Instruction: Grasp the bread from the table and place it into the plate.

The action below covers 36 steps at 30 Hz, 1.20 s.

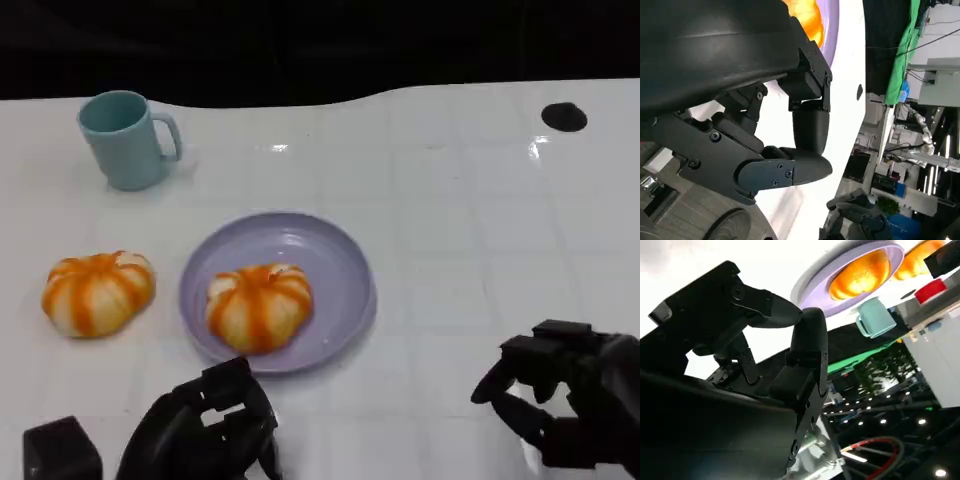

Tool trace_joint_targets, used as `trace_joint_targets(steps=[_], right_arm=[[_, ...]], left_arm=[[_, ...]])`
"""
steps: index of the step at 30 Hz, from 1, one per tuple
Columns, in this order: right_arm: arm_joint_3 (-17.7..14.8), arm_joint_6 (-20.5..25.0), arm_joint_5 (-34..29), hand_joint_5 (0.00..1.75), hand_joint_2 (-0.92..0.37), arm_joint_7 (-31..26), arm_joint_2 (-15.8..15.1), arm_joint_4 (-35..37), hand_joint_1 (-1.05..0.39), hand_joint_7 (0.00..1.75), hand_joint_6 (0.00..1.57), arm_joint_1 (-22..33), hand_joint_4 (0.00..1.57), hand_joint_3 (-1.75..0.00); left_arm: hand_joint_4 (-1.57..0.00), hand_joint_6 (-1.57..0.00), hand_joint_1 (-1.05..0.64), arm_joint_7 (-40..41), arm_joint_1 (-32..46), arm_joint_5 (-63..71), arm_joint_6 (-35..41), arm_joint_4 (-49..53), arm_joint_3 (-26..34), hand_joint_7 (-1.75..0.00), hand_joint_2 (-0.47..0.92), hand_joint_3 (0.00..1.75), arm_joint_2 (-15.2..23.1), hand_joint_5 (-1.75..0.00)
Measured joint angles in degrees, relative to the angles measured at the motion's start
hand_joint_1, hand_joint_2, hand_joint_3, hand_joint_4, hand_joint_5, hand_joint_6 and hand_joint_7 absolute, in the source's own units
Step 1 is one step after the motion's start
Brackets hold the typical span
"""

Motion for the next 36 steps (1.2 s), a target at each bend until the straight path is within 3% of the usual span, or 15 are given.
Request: trace_joint_targets(steps=[12,36], right_arm=[[0.01,-2.08,1.12,1.75,-0.43,-2.36,2.74,7.79,-0.19,1.35,0.76,-0.62,0.82,-1.18],[1.12,-3.19,-1.17,1.7,-0.44,-4.79,3.51,9.68,-0.2,1.32,0.75,-1.98,0.82,-1.15]], left_arm=[[-0.77,-0.71,-0.6,-0.01,0.14,-0.13,0.54,-0.63,0.09,-1.49,0.72,0.6,0.39,-1.75],[-0.78,-0.72,-0.59,-0.69,0.04,-0.25,0.31,-0.16,0.57,-1.46,0.74,0.56,1.33,-1.75]])
